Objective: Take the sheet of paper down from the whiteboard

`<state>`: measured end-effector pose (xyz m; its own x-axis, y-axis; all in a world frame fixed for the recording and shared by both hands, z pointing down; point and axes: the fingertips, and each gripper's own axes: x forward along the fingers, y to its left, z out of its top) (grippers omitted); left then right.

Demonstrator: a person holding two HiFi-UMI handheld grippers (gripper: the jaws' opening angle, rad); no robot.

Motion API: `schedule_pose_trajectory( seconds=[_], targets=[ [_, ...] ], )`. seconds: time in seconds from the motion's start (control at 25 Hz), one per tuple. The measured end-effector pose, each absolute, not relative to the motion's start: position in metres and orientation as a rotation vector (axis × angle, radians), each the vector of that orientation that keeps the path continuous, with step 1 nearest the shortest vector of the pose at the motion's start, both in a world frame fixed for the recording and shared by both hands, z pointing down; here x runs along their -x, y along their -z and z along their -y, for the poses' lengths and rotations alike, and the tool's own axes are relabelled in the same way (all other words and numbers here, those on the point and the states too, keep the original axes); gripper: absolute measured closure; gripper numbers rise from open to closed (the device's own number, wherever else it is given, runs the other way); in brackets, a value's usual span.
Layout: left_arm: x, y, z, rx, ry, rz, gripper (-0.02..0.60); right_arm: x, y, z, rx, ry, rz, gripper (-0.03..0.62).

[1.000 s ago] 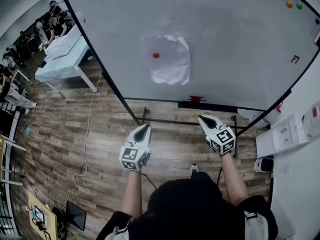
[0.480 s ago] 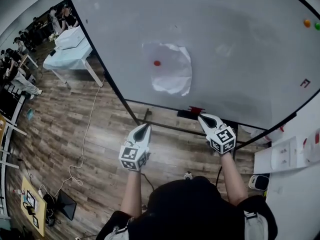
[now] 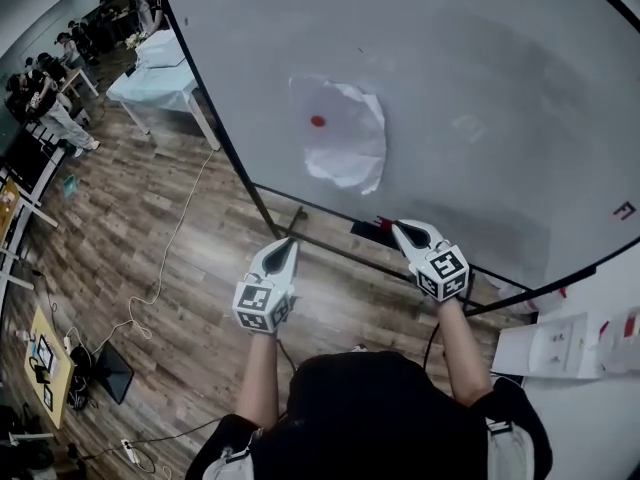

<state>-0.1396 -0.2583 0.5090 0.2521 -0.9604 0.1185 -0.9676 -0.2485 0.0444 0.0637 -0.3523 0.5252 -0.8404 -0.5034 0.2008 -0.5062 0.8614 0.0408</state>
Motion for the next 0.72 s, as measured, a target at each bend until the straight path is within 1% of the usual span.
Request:
schedule_pose_trajectory(
  seconds=[0.44,0.6,0.72],
  targets=[
    [0.127,-0.511,0.247,-2.327,-0.14,1.917,0.557,-0.072,-0.533,0.359,-0.687,-0.047,2.844,0.589],
    [0.139,-0.517,0.248,-2.321,-0.276,1.967,0.557,-0.064,-0.537,0.364,-0.69,-0.068,2.839,0.589],
    [0.144,-0.519,0.257,-2.346,-0.305,1.951,0.557,-0.051,-0.545,0.365,-0.683,-0.085,2.832,0.589]
  ],
)
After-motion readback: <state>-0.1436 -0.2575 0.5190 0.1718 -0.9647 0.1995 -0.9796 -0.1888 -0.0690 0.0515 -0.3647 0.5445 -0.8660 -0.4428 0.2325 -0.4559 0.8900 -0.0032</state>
